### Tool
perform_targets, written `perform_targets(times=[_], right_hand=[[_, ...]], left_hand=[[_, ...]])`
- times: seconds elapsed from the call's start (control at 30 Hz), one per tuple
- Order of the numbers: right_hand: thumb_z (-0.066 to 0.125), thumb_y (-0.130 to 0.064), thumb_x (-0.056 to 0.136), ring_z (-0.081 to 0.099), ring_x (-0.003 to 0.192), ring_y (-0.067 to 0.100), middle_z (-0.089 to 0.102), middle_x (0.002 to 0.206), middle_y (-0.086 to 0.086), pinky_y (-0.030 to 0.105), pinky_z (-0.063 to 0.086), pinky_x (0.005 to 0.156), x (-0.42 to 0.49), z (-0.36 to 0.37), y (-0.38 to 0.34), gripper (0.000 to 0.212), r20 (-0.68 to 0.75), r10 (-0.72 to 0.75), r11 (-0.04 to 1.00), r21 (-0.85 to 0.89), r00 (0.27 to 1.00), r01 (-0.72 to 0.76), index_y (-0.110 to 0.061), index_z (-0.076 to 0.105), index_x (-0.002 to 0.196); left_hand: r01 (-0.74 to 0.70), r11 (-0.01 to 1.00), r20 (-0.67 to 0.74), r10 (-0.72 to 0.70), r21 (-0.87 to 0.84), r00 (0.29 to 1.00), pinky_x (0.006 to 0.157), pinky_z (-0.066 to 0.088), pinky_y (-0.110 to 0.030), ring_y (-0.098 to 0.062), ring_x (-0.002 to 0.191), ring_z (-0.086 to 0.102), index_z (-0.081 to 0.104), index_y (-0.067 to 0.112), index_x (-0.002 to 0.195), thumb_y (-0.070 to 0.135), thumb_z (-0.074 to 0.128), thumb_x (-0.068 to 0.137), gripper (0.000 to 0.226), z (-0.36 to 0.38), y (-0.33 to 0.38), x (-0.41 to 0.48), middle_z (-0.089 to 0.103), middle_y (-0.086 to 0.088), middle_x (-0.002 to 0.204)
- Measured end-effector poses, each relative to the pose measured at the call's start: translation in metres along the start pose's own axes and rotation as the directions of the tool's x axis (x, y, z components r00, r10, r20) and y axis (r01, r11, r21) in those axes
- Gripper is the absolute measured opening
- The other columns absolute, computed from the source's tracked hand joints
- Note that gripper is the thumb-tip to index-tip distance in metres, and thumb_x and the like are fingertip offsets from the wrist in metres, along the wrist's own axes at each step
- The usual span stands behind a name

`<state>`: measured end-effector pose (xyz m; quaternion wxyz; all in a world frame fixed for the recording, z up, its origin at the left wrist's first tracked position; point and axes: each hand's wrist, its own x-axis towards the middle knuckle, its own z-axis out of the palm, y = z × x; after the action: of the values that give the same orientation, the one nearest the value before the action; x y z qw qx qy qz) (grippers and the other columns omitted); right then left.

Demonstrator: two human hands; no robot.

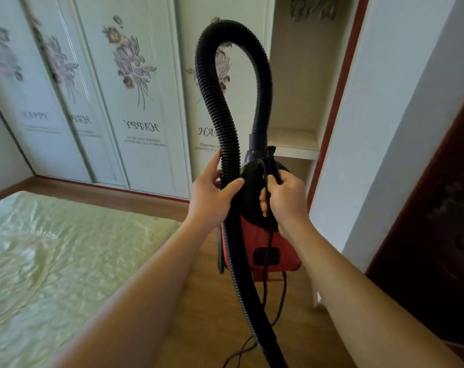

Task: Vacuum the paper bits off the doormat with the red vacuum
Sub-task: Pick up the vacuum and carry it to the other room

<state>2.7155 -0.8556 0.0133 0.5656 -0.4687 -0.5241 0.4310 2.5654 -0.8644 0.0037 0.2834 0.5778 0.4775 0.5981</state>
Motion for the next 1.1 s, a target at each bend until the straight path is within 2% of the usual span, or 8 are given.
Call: perform_targets(times=[0.1,0.23,0.33,0.5,0.67,0.77,0.97,1.1], right_hand=[[0.044,-0.014,0.105,0.049,0.045,0.018,0.055,0.059,0.005,0.029,0.042,0.042,0.032,0.008,0.011,0.025,0.047,0.006,1.000,0.017,0.999,-0.007,-0.003,0.062,0.092],[0.044,-0.014,0.105,0.047,0.043,0.017,0.054,0.058,0.005,0.029,0.040,0.041,0.083,0.005,0.027,0.025,0.097,0.014,0.999,0.046,0.995,-0.018,-0.006,0.060,0.088],[0.044,-0.013,0.105,0.046,0.042,0.017,0.054,0.058,0.006,0.028,0.040,0.040,0.121,-0.004,0.033,0.024,0.133,0.014,0.999,0.048,0.991,-0.020,-0.004,0.060,0.089],[0.045,-0.013,0.105,0.046,0.044,0.020,0.054,0.057,0.006,0.030,0.041,0.042,0.179,-0.013,0.036,0.023,0.209,-0.006,0.999,0.042,0.978,-0.003,-0.001,0.061,0.093],[0.045,-0.013,0.104,0.047,0.046,0.024,0.054,0.059,0.008,0.033,0.042,0.044,0.224,-0.004,0.037,0.023,0.265,-0.043,0.999,0.023,0.963,0.038,0.002,0.059,0.094],[0.046,-0.012,0.104,0.047,0.044,0.023,0.054,0.059,0.008,0.033,0.042,0.044,0.247,0.013,0.041,0.024,0.278,-0.050,0.999,0.029,0.959,0.044,0.003,0.059,0.091],[0.046,-0.010,0.103,0.046,0.042,0.023,0.054,0.057,0.008,0.032,0.042,0.043,0.292,0.074,0.061,0.024,0.267,-0.037,0.999,-0.013,0.963,0.042,0.007,0.057,0.090],[0.044,-0.011,0.104,0.046,0.043,0.022,0.054,0.058,0.008,0.032,0.041,0.043,0.329,0.126,0.078,0.025,0.265,-0.013,0.999,-0.044,0.964,0.026,0.006,0.055,0.089]], left_hand=[[-0.006,0.998,-0.045,0.008,0.055,0.999,0.074,0.063,-0.051,-0.022,0.083,0.074,0.046,0.048,0.145,0.017,0.069,0.093,0.064,0.005,-0.013,0.024,0.075,0.004,0.096],[-0.002,0.995,-0.116,0.014,0.099,0.993,0.069,0.062,-0.033,-0.018,0.079,0.072,0.044,0.043,0.148,0.017,0.070,0.093,0.066,0.027,-0.031,0.061,0.074,0.006,0.092],[0.020,0.994,-0.151,-0.003,0.107,0.989,0.067,0.060,-0.026,-0.012,0.079,0.072,0.045,0.044,0.147,0.017,0.070,0.093,0.066,0.048,-0.039,0.088,0.074,0.011,0.091],[0.058,0.992,-0.203,-0.034,0.114,0.979,0.072,0.061,-0.034,-0.014,0.081,0.071,0.038,0.041,0.152,0.019,0.069,0.093,0.070,0.075,-0.056,0.131,0.074,0.011,0.094],[0.056,0.990,-0.264,-0.021,0.126,0.964,0.068,0.053,-0.022,-0.005,0.081,0.068,0.032,0.042,0.155,0.020,0.065,0.097,0.070,0.084,-0.072,0.166,0.071,0.017,0.099],[0.058,0.990,-0.282,-0.020,0.130,0.959,0.071,0.052,-0.019,-0.003,0.090,0.069,0.029,0.044,0.156,0.022,0.062,0.099,0.069,0.078,-0.086,0.189,0.071,0.015,0.112],[0.051,0.986,-0.276,-0.005,0.159,0.961,0.081,0.055,-0.016,0.003,0.100,0.067,0.029,0.043,0.156,0.022,0.061,0.099,0.068,0.039,-0.123,0.238,0.067,0.033,0.112],[0.075,0.987,-0.260,-0.036,0.144,0.965,0.077,0.055,-0.016,0.003,0.096,0.068,0.033,0.045,0.154,0.020,0.061,0.099,0.067,0.001,-0.157,0.281,0.069,0.030,0.108]])
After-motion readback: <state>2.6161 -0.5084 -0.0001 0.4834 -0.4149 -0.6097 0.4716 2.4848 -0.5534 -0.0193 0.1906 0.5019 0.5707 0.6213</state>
